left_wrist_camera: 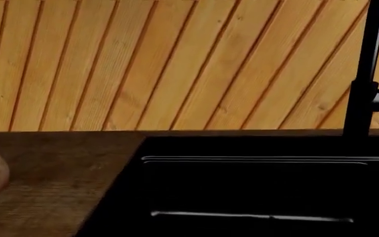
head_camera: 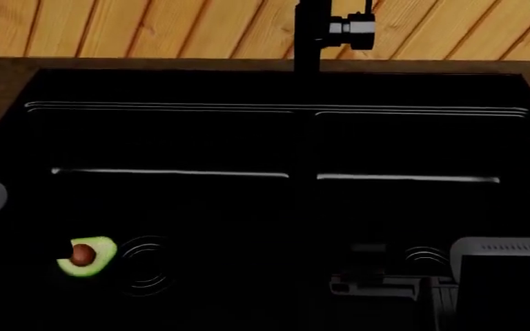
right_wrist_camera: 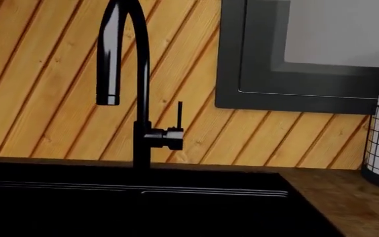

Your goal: Pick the rolling pin from the counter and place it in the sink

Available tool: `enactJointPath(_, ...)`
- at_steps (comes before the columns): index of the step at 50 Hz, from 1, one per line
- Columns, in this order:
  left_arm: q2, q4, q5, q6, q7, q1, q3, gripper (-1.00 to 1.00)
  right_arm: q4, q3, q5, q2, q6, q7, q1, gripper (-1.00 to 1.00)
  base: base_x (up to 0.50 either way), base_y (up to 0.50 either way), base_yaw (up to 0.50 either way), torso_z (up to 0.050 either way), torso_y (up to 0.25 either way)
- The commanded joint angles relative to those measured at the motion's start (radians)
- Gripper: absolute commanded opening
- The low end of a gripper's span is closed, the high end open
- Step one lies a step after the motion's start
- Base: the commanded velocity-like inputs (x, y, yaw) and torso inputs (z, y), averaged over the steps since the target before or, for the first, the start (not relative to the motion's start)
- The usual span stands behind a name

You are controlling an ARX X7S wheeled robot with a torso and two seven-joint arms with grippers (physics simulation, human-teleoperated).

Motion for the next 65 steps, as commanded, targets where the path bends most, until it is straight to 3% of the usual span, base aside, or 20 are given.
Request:
enactJointPath(1, 0.016, 0.010, 0.013, -0.007, 0.013, -0.001, -0.021, 1.00, -0.008, 0.033, -0.008, -0.017, -0.006, -0.014, -0.013, 1.00, 0.00, 0.00, 0.00, 0.000, 0.000)
enactJointPath(7, 0.011, 0.054, 0.018, -0.050, -0.015, 0.016, -0.037, 1.00, 0.004, 0.030, -0.007, -0.014, -0.026, -0.016, -0.021, 1.00, 0.00, 0.00, 0.00, 0.000, 0.000)
enactJointPath(13, -0.052, 0.211, 0.005, -0.310, -0.042, -0.007, -0.080, 1.00, 0.021, 0.031, -0.002, -0.011, -0.049, -0.022, -0.029, 1.00, 0.00, 0.00, 0.00, 0.000, 0.000)
enactJointPath(20, -0.121, 0.352, -0.018, -0.602, -0.040, -0.137, -0.181, 1.00, 0.041, 0.029, 0.003, -0.010, -0.071, -0.026, -0.035, 1.00, 0.00, 0.00, 0.00, 0.000, 0.001)
enactJointPath(23, -0.191, 0.316, -0.227, -0.608, -0.185, -0.167, -0.256, 1.00, 0.045, 0.033, 0.008, -0.011, -0.078, -0.027, -0.037, 1.00, 0.00, 0.00, 0.00, 0.000, 0.000)
enactJointPath(26, -0.296, 0.242, -0.670, -0.607, -0.514, -0.224, -0.358, 1.00, 0.051, 0.032, 0.010, -0.010, -0.084, -0.028, -0.038, 1.00, 0.00, 0.00, 0.00, 0.000, 0.000)
enactJointPath(27, -0.321, 0.217, -0.753, -0.607, -0.582, -0.242, -0.372, 1.00, 0.053, 0.031, 0.009, -0.009, -0.087, -0.029, -0.039, 1.00, 0.00, 0.00, 0.00, 0.000, 0.000)
enactJointPath(34, -0.429, 0.047, -1.051, -0.598, -0.834, -0.330, -0.416, 1.00, 0.062, 0.023, 0.010, -0.005, -0.091, -0.026, -0.038, 1.00, 0.00, 0.00, 0.00, 0.000, 0.000)
enactJointPath(35, -0.439, 0.027, -1.052, -0.593, -0.844, -0.332, -0.406, 1.00, 0.066, 0.021, 0.009, -0.006, -0.094, -0.025, -0.039, 1.00, 0.00, 0.00, 0.00, 0.000, 0.000)
enactJointPath(36, -0.495, -0.123, -0.945, -0.521, -0.784, -0.314, -0.406, 1.00, 0.068, 0.010, 0.005, -0.005, -0.091, -0.023, -0.033, 1.00, 0.00, 0.00, 0.00, 0.000, 0.000)
enactJointPath(41, -0.525, -0.164, -0.857, -0.419, -0.725, -0.268, -0.376, 1.00, 0.076, 0.003, 0.004, -0.004, -0.094, -0.020, -0.030, 1.00, 0.00, 0.00, 0.00, 0.000, 0.000)
enactJointPath(51, -0.543, -0.275, -0.787, -0.370, -0.702, -0.283, -0.329, 1.00, 0.101, -0.002, 0.006, -0.004, -0.124, -0.021, -0.043, 1.00, 0.00, 0.00, 0.00, 0.000, 0.000)
enactJointPath(65, -0.503, -0.513, -0.670, -0.334, -0.633, -0.449, -0.068, 1.00, 0.138, -0.018, 0.008, -0.004, -0.152, -0.021, -0.043, 1.00, 0.00, 0.00, 0.00, 0.000, 0.000)
